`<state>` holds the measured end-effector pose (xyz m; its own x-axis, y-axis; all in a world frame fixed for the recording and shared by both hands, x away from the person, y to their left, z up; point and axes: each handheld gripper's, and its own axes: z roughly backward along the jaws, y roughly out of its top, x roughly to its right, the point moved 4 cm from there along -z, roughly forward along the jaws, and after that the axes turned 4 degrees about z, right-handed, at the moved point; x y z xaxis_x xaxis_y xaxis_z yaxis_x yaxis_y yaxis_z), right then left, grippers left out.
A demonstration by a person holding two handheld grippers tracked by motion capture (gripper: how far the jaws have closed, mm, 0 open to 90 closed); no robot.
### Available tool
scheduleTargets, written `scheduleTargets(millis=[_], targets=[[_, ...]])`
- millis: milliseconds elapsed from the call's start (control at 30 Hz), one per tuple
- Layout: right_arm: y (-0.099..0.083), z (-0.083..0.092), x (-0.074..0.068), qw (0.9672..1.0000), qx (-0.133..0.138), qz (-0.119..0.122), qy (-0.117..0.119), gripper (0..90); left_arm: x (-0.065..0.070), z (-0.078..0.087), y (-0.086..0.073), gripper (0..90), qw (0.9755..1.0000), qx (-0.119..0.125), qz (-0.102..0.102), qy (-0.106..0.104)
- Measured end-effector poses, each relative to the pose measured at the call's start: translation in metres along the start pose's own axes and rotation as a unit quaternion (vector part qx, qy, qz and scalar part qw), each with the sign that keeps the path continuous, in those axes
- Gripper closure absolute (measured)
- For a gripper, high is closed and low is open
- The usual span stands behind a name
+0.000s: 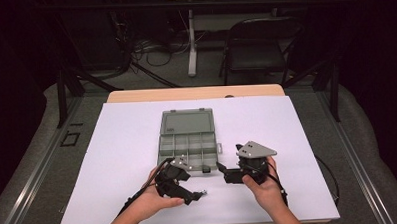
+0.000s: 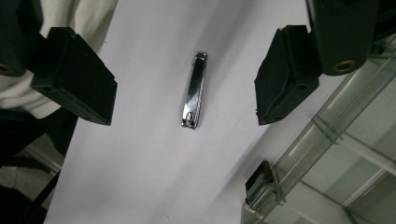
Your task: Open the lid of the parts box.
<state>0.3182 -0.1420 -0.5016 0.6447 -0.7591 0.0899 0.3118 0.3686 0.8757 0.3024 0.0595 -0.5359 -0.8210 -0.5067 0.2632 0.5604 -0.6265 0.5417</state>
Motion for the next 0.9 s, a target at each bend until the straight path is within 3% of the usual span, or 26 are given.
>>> scheduleTargets(millis=[233, 500, 700, 900], targets=[[0.000, 0.001, 0.001, 1.0000, 0.000, 0.001, -0.004, 14.6, 0.003, -0.013, 0.009, 38.6, 0.9997, -0.017, -0.016, 0.008], [0.001, 0.003, 0.003, 1.0000, 0.003, -0.004, -0.004, 14.7, 0.001, -0.022, 0.013, 45.1, 0.9985, -0.040, -0.025, 0.027], [0.001, 0.005, 0.005, 1.0000, 0.004, -0.006, -0.007, 14.7, 0.000, -0.027, 0.015, 46.3, 0.9979, -0.048, -0.031, 0.031], [0.002, 0.007, 0.007, 0.9999, 0.006, -0.009, -0.007, 14.8, 0.000, -0.029, 0.017, 52.0, 0.9978, -0.056, -0.023, 0.028]])
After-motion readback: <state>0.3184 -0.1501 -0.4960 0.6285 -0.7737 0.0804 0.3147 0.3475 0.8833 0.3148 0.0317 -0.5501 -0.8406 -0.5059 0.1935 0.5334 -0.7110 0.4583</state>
